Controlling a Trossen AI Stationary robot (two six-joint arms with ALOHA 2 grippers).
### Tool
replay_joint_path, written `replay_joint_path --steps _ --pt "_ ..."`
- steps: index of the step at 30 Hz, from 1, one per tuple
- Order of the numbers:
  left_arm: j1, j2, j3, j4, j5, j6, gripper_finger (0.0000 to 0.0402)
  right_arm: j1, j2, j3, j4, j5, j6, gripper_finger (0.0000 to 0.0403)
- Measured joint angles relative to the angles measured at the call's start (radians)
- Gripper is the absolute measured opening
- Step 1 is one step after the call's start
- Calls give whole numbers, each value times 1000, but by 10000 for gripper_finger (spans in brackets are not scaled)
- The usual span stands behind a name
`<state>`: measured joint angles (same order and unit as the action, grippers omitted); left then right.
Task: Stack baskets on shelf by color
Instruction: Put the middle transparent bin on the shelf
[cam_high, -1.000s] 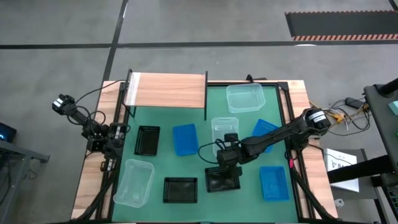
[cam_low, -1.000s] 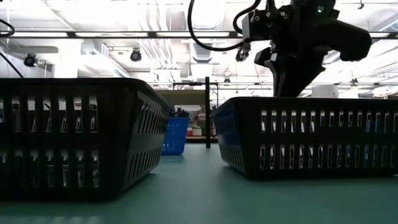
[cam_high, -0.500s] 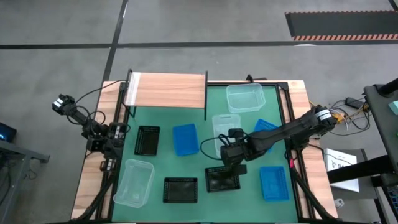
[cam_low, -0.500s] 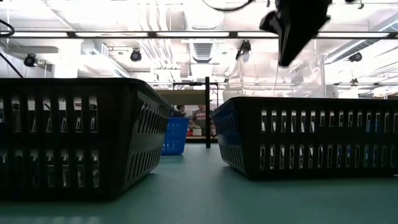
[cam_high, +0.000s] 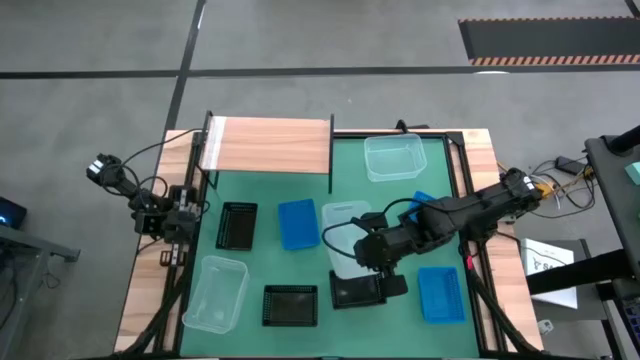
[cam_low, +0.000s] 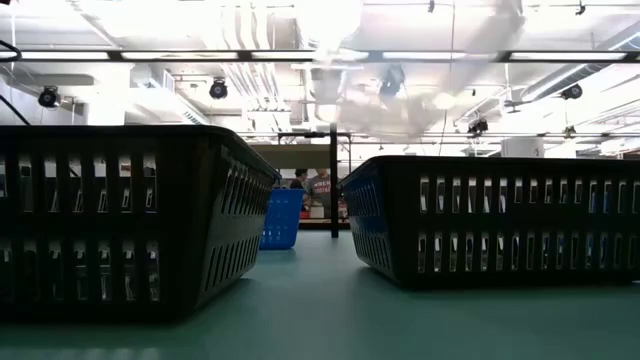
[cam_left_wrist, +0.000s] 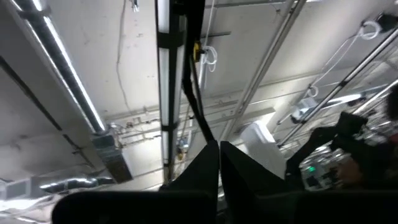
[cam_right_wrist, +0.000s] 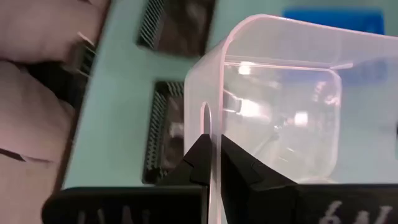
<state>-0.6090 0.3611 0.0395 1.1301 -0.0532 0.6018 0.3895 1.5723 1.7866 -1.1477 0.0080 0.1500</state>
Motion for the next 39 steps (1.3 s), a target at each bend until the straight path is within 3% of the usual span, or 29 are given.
replay_joint_path --steps 4,10,17,21,32,39 --pt "0 -21 0 32 -14 107 0 21 0 56 109 10 -71 9" --pt "0 -49 0 118 -15 142 0 10 0 79 302 69 -224 8" --pt "0 -56 -5 108 -16 139 0 -36 0 81 479 255 -436 8" --pt "0 -56 -5 109 -16 138 0 -99 21 78 544 284 -518 8" --pt "0 -63 -6 120 -16 139 0 -317 220 267 487 285 -565 8" --pt "0 -69 -6 119 -16 138 0 -423 387 432 320 347 -569 8"
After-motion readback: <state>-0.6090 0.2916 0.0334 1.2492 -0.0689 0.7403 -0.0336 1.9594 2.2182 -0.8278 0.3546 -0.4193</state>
